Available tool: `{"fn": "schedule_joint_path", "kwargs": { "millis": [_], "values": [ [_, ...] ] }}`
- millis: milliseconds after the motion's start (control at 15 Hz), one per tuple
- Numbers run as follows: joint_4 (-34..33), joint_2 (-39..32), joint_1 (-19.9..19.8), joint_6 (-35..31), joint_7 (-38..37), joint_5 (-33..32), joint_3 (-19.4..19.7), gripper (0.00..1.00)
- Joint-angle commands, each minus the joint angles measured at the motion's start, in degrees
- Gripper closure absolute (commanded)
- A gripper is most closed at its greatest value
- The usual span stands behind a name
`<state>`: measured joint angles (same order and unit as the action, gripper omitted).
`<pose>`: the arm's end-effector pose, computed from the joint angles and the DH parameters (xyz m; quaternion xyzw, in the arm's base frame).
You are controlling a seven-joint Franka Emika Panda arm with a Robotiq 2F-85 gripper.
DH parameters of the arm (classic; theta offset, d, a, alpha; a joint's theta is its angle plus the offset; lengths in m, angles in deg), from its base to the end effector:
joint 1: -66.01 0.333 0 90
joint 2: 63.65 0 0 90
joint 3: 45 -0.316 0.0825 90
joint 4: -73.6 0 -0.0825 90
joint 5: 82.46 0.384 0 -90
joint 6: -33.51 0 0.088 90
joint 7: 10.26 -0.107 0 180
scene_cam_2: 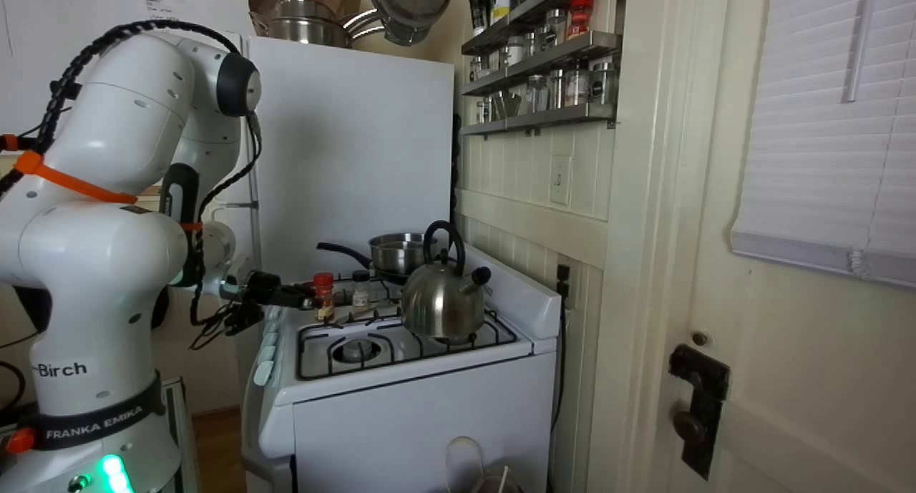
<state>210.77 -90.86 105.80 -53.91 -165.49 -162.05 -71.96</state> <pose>0.2438 0.3396 0.1428 0.7574 -0.1867 0.5760 0.2442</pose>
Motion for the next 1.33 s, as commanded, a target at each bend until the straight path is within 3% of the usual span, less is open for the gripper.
{"fn": "schedule_joint_path", "kwargs": {
  "millis": [0, 467, 800, 867, 1067, 1133, 1267],
  "values": [
    [1.9, 3.6, 0.1, -1.5, -1.5, 0.6, -2.3, 0.76],
    [15.6, 24.1, -0.1, -3.9, 4.7, 12.4, -12.1, 0.76],
    [26.1, 38.1, 1.4, -10.7, 9.7, 14.7, -15.8, 0.76],
    [20.3, 34.3, 1.7, -7.1, 12.5, 14.0, -15.8, 0.76],
    [20.6, 39.3, 2.8, -8.7, 14.1, 12.0, -14.8, 0.76],
    [20.0, 35.3, 2.4, -6.5, 12.1, 12.6, -14.9, 0.51],
    [19.5, 37.1, 2.8, -6.6, 13.2, 12.5, -14.8, 0.51]
  ]
}}
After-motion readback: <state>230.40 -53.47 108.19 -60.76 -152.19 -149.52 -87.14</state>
